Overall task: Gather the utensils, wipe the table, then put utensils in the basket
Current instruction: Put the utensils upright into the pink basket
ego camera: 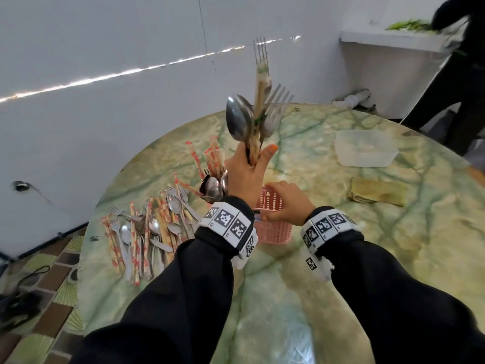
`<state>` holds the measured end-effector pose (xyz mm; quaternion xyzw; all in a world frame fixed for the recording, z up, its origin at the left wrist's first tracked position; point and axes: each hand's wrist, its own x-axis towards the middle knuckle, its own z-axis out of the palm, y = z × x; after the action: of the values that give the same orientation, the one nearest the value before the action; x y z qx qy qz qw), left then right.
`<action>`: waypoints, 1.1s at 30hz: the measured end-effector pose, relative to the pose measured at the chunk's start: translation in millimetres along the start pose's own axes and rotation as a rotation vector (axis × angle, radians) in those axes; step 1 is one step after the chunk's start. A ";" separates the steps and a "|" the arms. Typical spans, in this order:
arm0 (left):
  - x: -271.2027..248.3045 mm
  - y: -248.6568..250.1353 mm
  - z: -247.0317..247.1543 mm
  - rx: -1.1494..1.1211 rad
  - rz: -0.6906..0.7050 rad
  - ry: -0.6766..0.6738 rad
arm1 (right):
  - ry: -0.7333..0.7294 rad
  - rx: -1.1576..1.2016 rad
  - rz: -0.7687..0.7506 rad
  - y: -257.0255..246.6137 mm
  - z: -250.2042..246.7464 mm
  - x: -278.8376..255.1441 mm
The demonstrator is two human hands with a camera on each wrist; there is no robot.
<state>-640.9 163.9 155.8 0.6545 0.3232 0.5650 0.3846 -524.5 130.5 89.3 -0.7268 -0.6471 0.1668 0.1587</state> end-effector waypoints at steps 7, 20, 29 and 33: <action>-20.7 -13.6 12.0 0.154 0.202 -0.127 | 0.004 0.005 0.003 4.1 10.8 10.3; -15.8 -49.4 11.0 0.005 -0.299 -0.031 | -0.002 0.004 -0.059 8.4 3.9 3.6; -3.2 -46.8 9.2 -0.042 -0.315 -0.018 | 0.006 -0.003 -0.056 8.5 4.8 3.6; -1.0 -42.0 11.4 -0.031 -0.290 0.027 | 0.008 -0.006 -0.063 9.3 5.5 4.3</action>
<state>-629.3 182.3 118.1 0.5873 0.4109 0.5171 0.4678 -518.3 133.8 80.1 -0.7071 -0.6696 0.1569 0.1645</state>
